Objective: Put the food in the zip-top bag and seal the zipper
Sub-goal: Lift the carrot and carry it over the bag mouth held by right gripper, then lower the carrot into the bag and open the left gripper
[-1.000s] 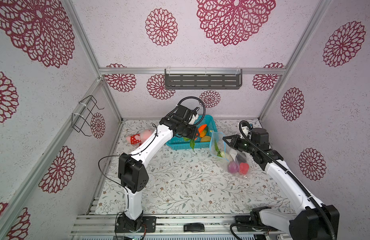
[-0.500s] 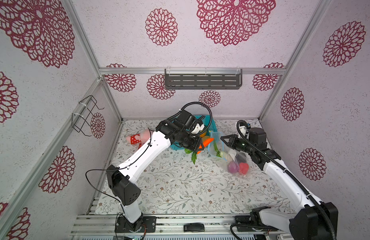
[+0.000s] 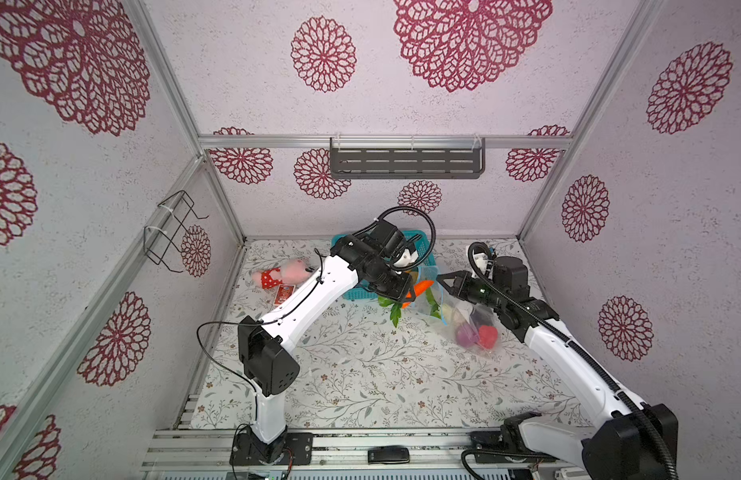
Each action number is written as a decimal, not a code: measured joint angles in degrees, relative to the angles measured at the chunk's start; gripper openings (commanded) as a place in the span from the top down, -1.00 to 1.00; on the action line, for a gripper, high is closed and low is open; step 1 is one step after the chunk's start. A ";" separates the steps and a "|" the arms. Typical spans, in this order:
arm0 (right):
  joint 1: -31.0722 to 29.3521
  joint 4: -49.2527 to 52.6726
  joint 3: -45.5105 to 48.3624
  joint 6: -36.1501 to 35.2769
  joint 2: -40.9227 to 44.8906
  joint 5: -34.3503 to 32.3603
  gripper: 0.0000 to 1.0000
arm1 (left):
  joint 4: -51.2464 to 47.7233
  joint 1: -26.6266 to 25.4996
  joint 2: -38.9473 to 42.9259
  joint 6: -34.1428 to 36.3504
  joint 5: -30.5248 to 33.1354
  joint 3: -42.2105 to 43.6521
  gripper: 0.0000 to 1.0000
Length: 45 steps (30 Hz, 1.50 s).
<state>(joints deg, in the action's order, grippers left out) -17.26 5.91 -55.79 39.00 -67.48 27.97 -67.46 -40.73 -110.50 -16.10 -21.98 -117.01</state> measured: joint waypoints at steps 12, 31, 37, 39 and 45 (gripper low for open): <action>-0.81 -0.09 0.00 0.02 1.29 -0.55 1.00 | -0.35 -0.11 -9.18 -1.18 -0.92 -8.57 0.42; -1.03 -1.38 1.07 0.20 1.75 -0.50 1.00 | 0.31 -2.14 -15.74 -1.95 -1.03 -16.52 0.17; -1.07 -1.38 1.07 0.24 2.05 -0.55 1.00 | 0.28 -2.29 -17.05 -1.92 -0.72 -17.11 0.02; -1.07 -1.38 1.07 0.26 2.19 -0.74 1.00 | 0.33 -2.29 -17.03 -1.86 -0.37 -17.09 -0.08; -1.05 -1.38 1.07 0.59 2.34 -0.90 1.00 | 1.97 -2.32 -16.92 -1.95 0.48 -14.12 -0.13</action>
<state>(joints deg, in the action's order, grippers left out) -18.31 4.54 -54.72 39.59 -65.14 27.07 -65.49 -43.05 -127.42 -18.04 -21.50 -131.13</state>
